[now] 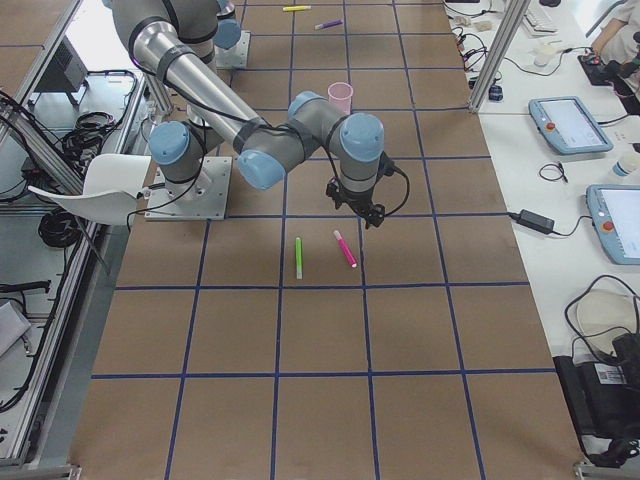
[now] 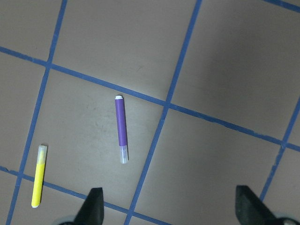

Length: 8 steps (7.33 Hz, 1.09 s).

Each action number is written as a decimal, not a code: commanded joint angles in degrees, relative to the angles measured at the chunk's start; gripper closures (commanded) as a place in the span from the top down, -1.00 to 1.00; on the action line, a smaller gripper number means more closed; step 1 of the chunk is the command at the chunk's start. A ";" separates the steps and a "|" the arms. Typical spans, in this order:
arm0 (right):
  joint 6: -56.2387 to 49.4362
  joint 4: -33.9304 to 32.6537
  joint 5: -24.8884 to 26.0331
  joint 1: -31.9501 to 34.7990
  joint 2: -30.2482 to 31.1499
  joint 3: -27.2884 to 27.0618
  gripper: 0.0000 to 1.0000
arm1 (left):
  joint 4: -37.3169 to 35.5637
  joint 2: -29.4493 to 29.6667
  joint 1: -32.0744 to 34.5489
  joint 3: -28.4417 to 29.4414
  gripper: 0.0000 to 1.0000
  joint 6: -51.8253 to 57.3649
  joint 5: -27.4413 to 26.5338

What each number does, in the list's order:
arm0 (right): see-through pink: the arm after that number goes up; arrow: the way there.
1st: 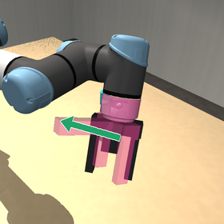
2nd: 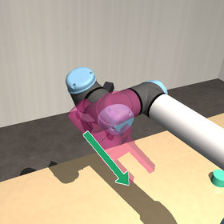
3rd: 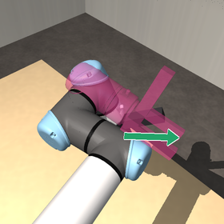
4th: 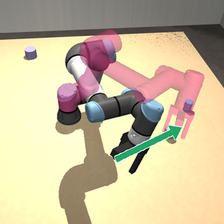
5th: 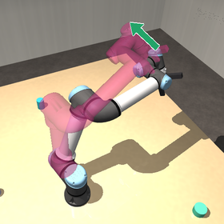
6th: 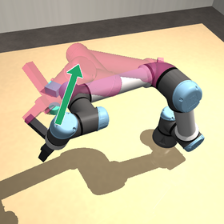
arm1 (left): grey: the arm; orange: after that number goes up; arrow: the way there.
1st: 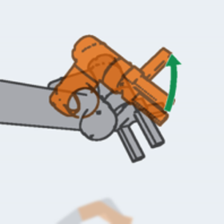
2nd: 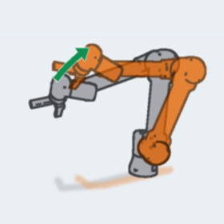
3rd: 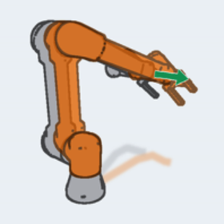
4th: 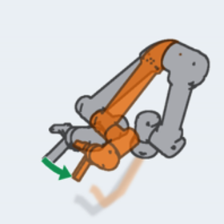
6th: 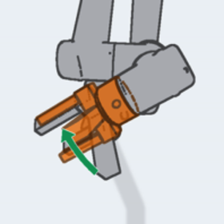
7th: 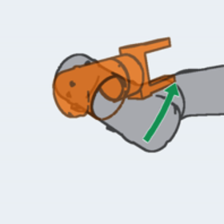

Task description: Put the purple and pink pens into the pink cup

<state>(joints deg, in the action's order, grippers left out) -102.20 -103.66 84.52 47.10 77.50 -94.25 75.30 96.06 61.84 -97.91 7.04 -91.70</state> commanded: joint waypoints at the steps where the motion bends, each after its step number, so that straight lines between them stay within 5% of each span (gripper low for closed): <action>1: -23.12 -0.49 -0.75 -0.43 -5.67 0.29 1.00 | -11.44 5.86 -1.98 -5.08 1.00 0.52 -0.05; 4: -39.44 -8.61 -0.76 -0.43 -13.32 -0.32 1.00 | -18.32 14.12 -3.83 -5.45 1.00 -0.98 0.03; 8: -49.65 -9.90 -3.48 -0.34 -17.72 -0.76 0.91 | -19.93 18.98 -5.24 -5.53 0.90 -1.15 -0.05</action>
<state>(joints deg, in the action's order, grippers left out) -148.66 -113.18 81.90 46.75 60.99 -94.74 55.77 113.88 56.71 -103.36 6.18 -91.68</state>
